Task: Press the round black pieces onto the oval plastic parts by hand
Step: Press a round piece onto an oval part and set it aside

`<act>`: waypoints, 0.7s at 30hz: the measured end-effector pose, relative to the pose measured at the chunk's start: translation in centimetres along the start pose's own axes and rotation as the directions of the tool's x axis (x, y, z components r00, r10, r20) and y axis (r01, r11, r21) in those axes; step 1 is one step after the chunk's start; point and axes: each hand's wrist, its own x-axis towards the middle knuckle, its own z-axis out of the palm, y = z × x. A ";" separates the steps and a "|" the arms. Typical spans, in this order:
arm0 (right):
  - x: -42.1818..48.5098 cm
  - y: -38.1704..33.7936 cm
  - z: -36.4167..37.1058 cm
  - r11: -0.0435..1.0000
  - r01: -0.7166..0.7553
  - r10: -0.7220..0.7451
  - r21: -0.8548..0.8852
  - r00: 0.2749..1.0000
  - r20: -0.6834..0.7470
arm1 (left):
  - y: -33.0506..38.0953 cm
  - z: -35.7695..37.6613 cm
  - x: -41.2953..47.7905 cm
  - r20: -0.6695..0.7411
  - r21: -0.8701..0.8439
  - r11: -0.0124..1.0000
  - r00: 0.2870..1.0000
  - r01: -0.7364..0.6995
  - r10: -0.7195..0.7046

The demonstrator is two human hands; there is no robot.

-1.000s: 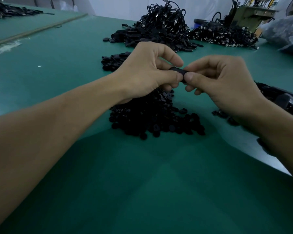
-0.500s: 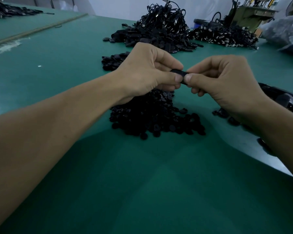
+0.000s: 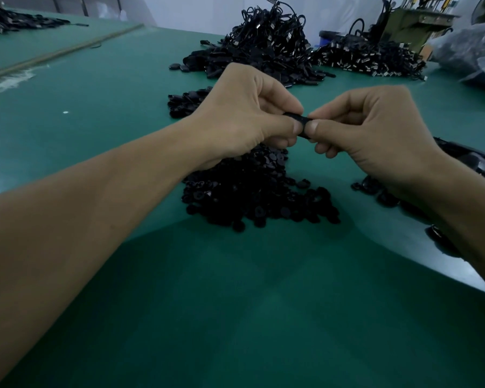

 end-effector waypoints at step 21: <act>1.9 3.4 -1.6 0.498 -0.095 0.224 -0.862 0.974 0.022 | -6.2 -5.8 2.7 -0.545 0.087 0.920 0.791 0.383 -0.277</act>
